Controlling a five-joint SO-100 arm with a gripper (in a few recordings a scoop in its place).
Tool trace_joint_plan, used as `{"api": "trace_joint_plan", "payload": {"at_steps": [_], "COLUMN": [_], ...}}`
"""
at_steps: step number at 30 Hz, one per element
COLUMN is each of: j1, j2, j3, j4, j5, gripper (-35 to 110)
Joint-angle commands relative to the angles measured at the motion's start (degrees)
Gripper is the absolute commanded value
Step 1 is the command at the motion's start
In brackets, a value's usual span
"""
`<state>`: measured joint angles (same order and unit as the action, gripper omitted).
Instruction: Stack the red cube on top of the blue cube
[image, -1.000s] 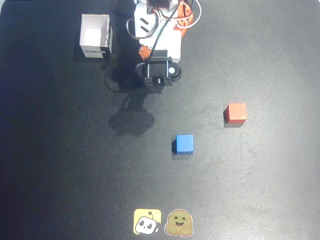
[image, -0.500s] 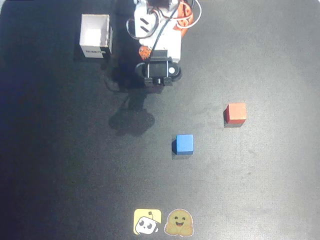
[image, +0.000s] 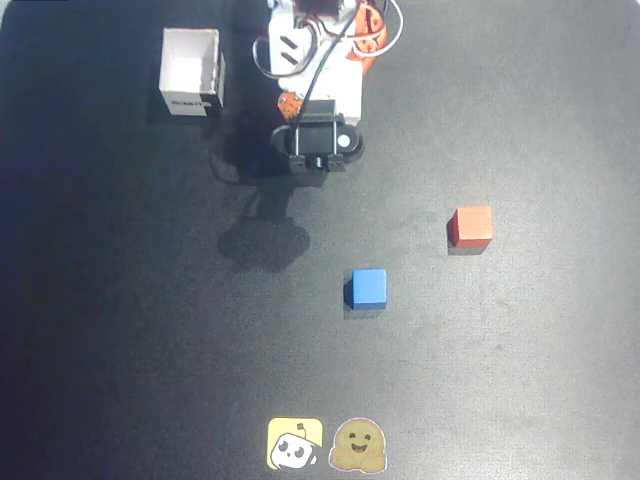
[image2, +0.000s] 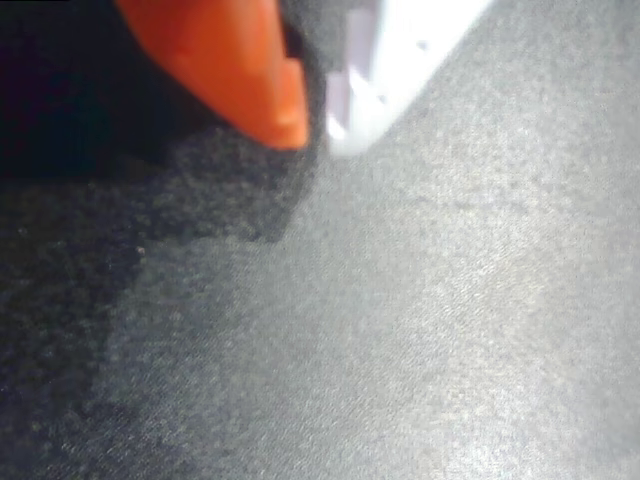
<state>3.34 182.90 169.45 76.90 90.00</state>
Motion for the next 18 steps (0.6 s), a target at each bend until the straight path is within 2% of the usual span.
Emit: {"api": "trace_joint_plan", "payload": {"at_steps": [1,18], "j1": [-0.1,-1.4], "j2": [0.3,-0.1], "j3": [-0.2,-6.1], "j4": [0.3,1.3], "j5": [-0.2,-0.8], "gripper": [0,0]}}
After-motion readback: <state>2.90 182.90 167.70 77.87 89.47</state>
